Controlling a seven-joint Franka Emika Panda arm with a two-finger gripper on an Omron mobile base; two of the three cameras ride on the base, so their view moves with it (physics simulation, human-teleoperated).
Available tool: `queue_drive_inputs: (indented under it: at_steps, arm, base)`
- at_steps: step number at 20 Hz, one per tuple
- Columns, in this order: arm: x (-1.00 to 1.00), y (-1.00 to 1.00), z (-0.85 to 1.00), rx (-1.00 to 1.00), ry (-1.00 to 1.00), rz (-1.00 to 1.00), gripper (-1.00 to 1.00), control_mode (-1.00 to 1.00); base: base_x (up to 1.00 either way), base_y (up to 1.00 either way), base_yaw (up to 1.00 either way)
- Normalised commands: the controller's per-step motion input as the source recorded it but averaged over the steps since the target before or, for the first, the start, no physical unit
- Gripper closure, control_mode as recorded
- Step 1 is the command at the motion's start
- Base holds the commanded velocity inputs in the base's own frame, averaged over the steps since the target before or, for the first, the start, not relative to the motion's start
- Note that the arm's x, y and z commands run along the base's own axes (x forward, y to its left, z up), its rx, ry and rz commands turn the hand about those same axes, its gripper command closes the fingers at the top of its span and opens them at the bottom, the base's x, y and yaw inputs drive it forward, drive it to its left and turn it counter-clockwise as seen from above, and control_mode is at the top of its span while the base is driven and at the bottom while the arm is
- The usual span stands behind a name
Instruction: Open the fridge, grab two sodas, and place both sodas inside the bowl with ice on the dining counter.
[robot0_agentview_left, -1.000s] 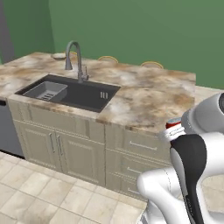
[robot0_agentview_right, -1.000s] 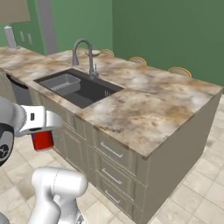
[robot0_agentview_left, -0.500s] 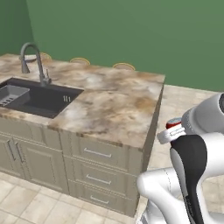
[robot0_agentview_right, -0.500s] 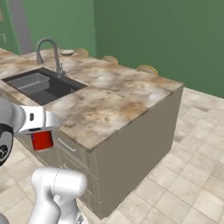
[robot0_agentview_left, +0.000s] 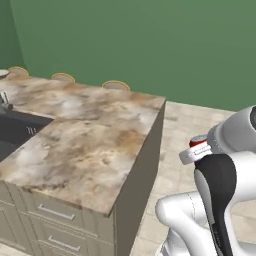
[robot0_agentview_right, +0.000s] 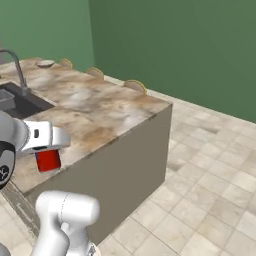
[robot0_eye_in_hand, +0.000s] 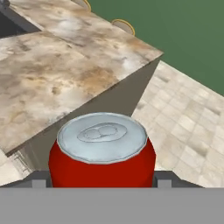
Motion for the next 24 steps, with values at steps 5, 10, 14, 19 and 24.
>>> queue_drive_inputs:
  at_steps: [5,10,14,19,24]
  arm:
    - [0.0,0.0,0.0,0.0,0.0,0.0,1.0,1.0]
    - [0.0,0.0,0.0,0.0,0.0,0.0,1.0,1.0]
    - [0.0,0.0,0.0,0.0,0.0,0.0,1.0,1.0]
    - [0.0,0.0,0.0,0.0,0.0,0.0,1.0,1.0]
    - [0.0,0.0,0.0,0.0,0.0,0.0,1.0,1.0]
  base:
    - [0.64,-1.0,0.0]
    - [0.86,-1.0,0.0]
    - [0.91,-1.0,0.0]
    - [0.84,-1.0,0.0]
    - [0.82,-0.93,0.0]
